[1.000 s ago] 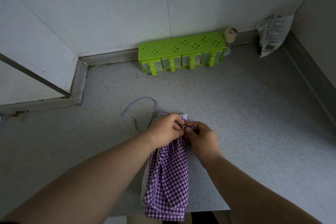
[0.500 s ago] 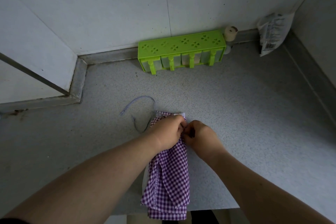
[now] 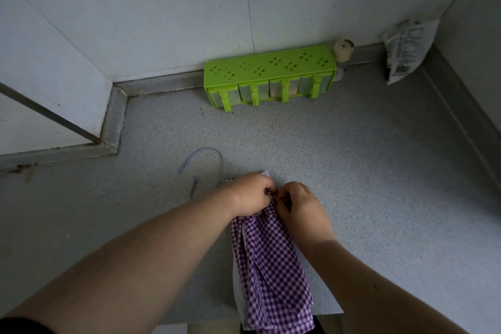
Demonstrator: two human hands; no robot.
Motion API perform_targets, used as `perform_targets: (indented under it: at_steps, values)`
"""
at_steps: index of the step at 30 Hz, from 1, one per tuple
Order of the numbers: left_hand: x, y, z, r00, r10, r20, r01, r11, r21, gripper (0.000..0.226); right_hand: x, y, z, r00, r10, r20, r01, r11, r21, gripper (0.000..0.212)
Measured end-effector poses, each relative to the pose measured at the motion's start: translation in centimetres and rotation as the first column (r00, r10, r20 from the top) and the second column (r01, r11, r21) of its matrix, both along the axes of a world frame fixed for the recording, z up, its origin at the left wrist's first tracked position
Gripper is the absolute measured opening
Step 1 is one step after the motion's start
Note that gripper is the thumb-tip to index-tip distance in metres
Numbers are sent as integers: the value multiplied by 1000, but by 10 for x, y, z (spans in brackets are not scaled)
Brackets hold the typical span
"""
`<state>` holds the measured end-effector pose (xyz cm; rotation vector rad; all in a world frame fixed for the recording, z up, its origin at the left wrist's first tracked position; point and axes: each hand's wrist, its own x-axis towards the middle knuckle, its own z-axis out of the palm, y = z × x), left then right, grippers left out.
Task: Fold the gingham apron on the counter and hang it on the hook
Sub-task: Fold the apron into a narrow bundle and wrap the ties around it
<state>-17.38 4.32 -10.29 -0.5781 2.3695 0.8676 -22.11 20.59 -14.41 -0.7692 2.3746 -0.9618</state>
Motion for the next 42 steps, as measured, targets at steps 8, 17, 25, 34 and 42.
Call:
perform_targets:
  at_steps: [8,17,25,34,42]
  values:
    - [8,-2,-2,998,37,-52,-37,999,10,12,-4,7,-5,1000,1,-13,-1,1000,8,6]
    - [11,2,1,990,110,-85,-113,993,-29,11,-5,5,-1,994,80,-68,-81,997,-5,9]
    - [14,-4,-3,943,321,-86,-316,947,62,18,-7,6,1,981,184,-58,-178,980,85,8]
    - [18,-5,-6,945,307,-108,-302,951,67,17,-16,-3,7,970,241,29,-240,935,262,5]
    - [46,-34,9,758,555,-344,-606,794,-53,25,-21,-20,28,937,309,-165,-288,947,142,19]
